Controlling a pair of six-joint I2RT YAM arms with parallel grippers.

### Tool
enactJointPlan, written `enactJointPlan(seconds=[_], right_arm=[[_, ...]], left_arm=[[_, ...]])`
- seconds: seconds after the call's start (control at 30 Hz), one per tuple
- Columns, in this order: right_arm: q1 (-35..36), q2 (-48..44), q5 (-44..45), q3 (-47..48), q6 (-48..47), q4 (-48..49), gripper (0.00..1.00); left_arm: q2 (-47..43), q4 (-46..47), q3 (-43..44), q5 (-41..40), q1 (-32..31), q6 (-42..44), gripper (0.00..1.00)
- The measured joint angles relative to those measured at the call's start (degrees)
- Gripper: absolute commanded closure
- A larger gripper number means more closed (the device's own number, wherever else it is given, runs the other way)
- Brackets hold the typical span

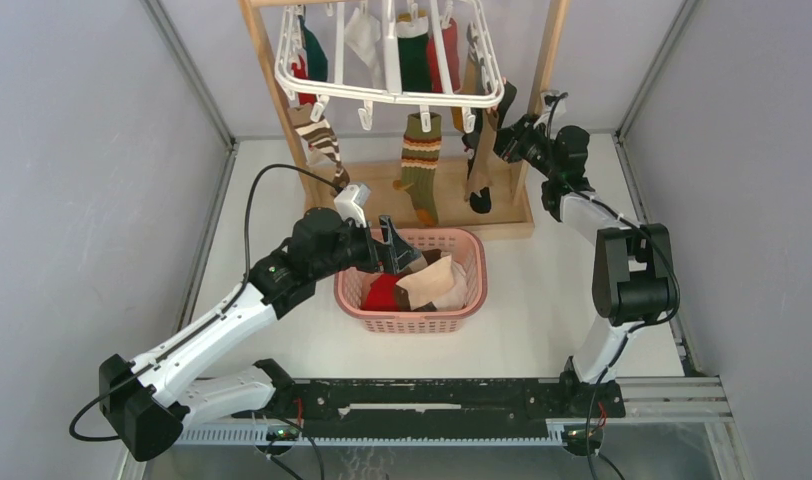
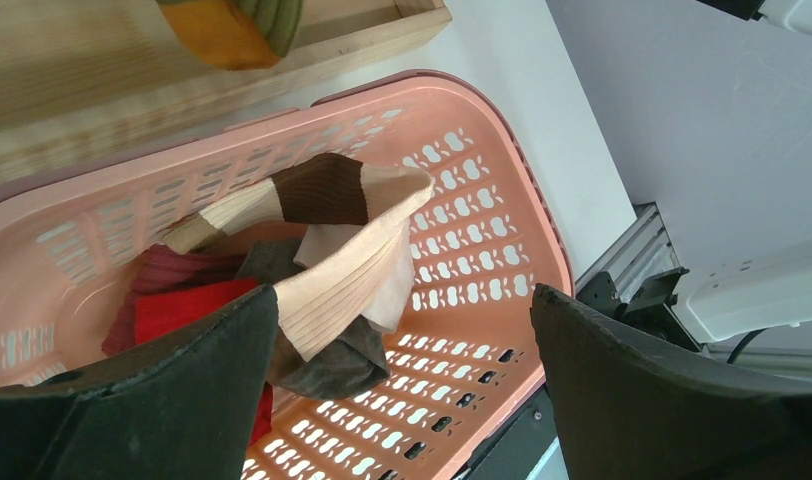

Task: Remove the socks clipped to the hanger
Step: Remove the sock from the hanger.

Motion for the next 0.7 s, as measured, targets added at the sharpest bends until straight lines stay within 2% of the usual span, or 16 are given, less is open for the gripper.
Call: enactJointPlan(seconds=[0.07,0.2,0.37,0.7], right_arm=[[0.0,-0.1,-0.2,0.0,0.1,-0.1,0.94],[0.0,-1.2,-0.7,0.0,-0.2,-1.8,1.0],[0.0,-6.5,-0.7,-1.8,-0.9,-4.3,1.0],[-2.1,-23.0,1.9,-8.0,-2.2,-8.1,1.0]], left_arm=[[0.0,0.0,0.0,0.0,0.0,0.0,0.0],[0.0,0.0,0.0,0.0,0.0,0.0,0.0],[0.0,-0.4,0.0,0.0,0.0,0.0,0.0],[-0.1,-0.8,0.0,0.0,-0.3,0.0,0.0]])
